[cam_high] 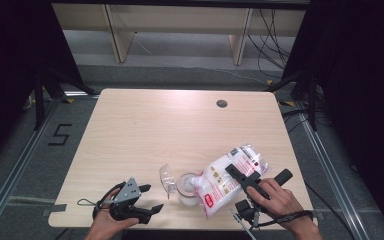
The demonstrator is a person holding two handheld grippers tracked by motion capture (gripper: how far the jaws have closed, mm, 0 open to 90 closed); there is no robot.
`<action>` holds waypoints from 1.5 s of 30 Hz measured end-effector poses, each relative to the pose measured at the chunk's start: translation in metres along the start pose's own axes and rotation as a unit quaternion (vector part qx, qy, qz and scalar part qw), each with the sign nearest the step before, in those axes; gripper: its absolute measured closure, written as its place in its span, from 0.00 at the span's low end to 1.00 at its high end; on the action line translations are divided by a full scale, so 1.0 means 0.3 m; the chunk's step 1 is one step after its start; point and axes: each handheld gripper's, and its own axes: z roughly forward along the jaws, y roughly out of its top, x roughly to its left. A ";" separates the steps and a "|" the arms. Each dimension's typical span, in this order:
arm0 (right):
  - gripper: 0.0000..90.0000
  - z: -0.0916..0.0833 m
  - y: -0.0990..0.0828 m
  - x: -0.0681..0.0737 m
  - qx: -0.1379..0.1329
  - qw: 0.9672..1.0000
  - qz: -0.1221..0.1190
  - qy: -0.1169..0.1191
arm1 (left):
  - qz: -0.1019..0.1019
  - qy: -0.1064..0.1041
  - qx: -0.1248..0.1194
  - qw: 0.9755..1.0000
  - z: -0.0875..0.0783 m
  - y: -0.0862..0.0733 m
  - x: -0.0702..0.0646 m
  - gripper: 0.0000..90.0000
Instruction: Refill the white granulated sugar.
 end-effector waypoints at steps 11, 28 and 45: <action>0.81 0.004 -0.002 0.004 -0.004 1.000 0.005 0.000 | -0.002 0.000 -0.002 1.000 0.001 -0.001 -0.002 0.25; 0.81 0.002 0.001 -0.001 -0.001 1.000 0.005 0.008 | -0.013 -0.004 -0.011 1.000 0.004 -0.001 -0.009 0.25; 0.81 -0.005 -0.002 -0.005 0.000 1.000 0.006 0.009 | -0.009 -0.008 -0.014 1.000 0.000 0.001 -0.003 0.25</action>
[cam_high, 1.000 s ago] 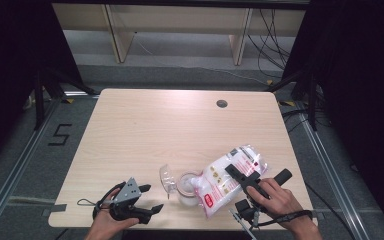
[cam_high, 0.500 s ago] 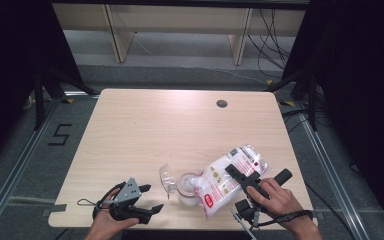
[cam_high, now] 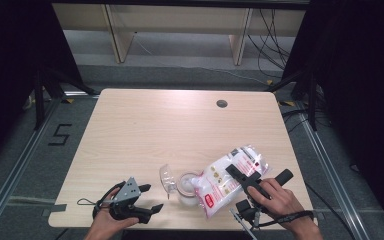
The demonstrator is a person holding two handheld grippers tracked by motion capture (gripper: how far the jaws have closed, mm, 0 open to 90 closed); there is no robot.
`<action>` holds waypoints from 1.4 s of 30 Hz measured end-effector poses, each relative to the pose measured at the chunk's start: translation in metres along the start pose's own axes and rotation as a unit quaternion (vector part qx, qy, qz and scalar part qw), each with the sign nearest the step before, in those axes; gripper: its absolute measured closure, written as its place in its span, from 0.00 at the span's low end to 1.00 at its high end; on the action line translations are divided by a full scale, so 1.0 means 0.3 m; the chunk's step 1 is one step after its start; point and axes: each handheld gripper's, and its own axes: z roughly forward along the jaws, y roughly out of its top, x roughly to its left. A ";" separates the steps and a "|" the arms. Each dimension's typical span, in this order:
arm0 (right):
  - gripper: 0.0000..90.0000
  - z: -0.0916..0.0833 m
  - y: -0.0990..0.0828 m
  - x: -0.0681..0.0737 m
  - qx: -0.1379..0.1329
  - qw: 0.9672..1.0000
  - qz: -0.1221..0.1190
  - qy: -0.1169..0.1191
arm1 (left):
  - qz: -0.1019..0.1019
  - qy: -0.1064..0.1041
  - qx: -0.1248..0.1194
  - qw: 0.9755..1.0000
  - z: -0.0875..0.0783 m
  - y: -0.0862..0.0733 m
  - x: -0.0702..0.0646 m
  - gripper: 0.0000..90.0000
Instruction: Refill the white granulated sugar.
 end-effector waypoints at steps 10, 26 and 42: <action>0.82 0.002 0.001 0.001 -0.005 1.000 0.003 -0.005 | -0.007 0.003 -0.007 1.000 0.000 0.001 0.003 0.25; 0.82 0.000 -0.003 -0.002 0.001 1.000 -0.002 0.002 | -0.004 0.006 0.002 1.000 -0.003 0.002 0.002 0.25; 0.82 0.007 -0.002 0.003 -0.004 1.000 -0.001 0.003 | -0.003 0.006 0.005 1.000 -0.001 -0.001 0.001 0.25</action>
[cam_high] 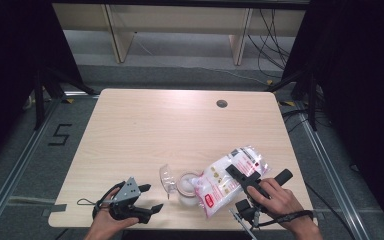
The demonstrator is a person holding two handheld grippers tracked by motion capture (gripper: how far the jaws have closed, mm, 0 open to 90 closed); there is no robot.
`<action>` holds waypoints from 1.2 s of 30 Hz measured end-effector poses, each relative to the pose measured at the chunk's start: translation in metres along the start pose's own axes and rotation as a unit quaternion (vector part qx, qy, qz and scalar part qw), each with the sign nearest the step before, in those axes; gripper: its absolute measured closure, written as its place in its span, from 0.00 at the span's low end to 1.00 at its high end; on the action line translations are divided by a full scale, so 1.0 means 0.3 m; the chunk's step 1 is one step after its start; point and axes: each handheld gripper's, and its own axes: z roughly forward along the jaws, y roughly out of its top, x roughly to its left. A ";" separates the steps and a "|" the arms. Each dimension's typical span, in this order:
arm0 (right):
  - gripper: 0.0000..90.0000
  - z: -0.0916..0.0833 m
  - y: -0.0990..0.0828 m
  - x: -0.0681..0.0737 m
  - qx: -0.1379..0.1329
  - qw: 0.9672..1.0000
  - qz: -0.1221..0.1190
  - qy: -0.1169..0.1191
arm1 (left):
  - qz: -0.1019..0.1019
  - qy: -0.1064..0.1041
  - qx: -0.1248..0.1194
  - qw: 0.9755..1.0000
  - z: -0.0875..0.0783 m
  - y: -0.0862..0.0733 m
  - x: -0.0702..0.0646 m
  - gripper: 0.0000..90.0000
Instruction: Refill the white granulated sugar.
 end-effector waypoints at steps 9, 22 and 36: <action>0.82 -0.003 -0.006 0.003 0.004 1.000 0.003 0.001 | 0.010 0.003 0.005 1.000 -0.003 0.001 0.004 0.25; 0.82 -0.010 -0.012 -0.010 0.008 1.000 0.003 0.003 | -0.006 -0.002 -0.008 1.000 0.000 0.003 0.002 0.25; 0.82 0.004 -0.028 0.007 -0.036 0.997 0.066 0.005 | -0.003 -0.003 -0.003 1.000 0.002 0.005 0.008 0.25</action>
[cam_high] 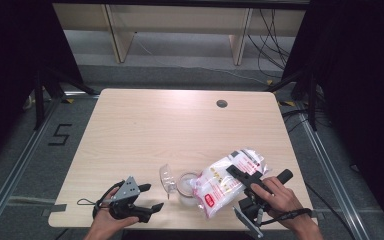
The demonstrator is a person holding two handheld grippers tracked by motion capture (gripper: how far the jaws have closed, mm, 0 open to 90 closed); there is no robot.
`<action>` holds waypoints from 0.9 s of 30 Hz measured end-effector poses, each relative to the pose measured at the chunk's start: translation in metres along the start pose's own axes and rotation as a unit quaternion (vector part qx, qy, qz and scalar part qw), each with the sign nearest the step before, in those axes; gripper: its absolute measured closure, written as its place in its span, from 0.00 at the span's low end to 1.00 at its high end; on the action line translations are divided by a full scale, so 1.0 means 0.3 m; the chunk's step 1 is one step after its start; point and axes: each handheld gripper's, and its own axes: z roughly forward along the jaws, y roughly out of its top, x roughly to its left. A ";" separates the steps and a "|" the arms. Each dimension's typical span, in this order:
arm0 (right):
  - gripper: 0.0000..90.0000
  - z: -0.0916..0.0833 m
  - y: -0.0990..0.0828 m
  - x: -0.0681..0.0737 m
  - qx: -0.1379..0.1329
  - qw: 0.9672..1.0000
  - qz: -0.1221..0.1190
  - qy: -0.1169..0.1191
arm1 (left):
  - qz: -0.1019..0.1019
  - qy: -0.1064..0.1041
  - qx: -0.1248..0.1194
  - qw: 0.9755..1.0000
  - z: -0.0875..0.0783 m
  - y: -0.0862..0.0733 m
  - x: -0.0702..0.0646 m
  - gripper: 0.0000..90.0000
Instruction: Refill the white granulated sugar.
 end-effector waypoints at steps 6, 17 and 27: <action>0.82 0.028 -0.018 0.026 -0.026 0.999 0.044 0.007 | -0.009 -0.005 -0.011 1.000 -0.002 0.000 -0.006 0.25; 0.83 0.038 -0.062 0.074 -0.044 0.987 0.153 0.014 | 0.004 -0.002 0.002 1.000 -0.002 -0.002 -0.007 0.25; 0.83 0.046 -0.114 0.088 -0.063 0.966 0.252 0.010 | 0.005 -0.001 0.001 1.000 0.000 -0.003 -0.011 0.25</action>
